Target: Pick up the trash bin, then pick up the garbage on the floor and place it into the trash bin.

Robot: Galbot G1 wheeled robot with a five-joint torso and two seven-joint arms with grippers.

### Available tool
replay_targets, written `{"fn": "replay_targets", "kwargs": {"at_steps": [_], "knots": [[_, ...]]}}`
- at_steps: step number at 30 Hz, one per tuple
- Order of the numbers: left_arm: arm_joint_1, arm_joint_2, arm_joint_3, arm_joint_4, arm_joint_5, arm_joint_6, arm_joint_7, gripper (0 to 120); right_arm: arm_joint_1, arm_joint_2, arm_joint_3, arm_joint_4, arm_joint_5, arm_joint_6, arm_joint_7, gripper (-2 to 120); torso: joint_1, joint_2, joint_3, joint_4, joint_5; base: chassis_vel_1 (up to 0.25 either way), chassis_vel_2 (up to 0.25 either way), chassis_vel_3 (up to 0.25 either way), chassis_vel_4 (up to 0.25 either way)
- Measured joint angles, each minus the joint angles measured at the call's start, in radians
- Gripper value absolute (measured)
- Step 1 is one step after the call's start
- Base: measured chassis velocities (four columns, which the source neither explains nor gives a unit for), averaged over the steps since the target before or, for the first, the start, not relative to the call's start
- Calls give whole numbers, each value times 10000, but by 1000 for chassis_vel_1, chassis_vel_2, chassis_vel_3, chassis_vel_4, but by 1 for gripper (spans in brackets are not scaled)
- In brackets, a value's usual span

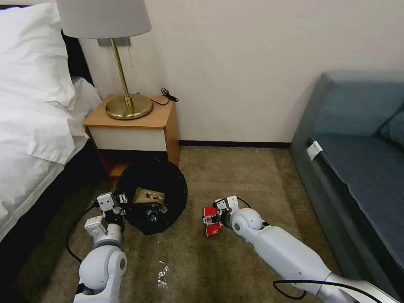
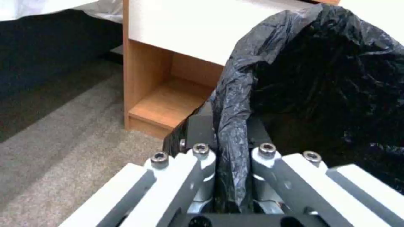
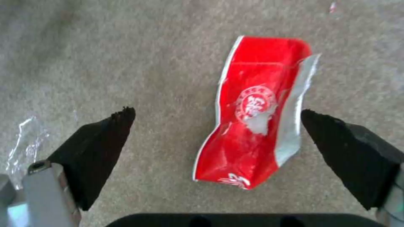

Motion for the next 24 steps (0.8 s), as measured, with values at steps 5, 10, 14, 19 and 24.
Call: {"fn": "replay_targets", "kwargs": {"at_steps": [5, 10, 14, 19, 24], "knots": [[47, -7, -12, 0, 2, -29, -2, 4, -123, 192, 49, -471, -570, 66, -401, 100, 0, 0, 0, 0, 0, 0, 0, 0, 0], [130, -3, -22, -60, 4, -39, -2, 4, -240, 427, 200, -1074, -1215, 413, -760, 100, 0, 0, -1, -1, 1, 0, 0, 0, 0], [130, -50, -3, -60, 53, -47, -11, 4, -235, 598, 235, -1503, -1672, 741, -976, 100, 0, 0, 0, -1, 0, 0, 0, 0, 0], [163, -62, -27, -65, 77, -54, -12, 4, -188, 664, 218, -1758, -1937, 993, -1108, 96, 0, 0, 0, -1, -1, 0, 0, 0, 0], [156, -56, -52, -94, 76, -58, -22, 4, -182, 674, 231, -1907, -2054, 1236, -1134, 80, 0, 0, 0, 0, 0, 0, 0, 0, 0]]}}
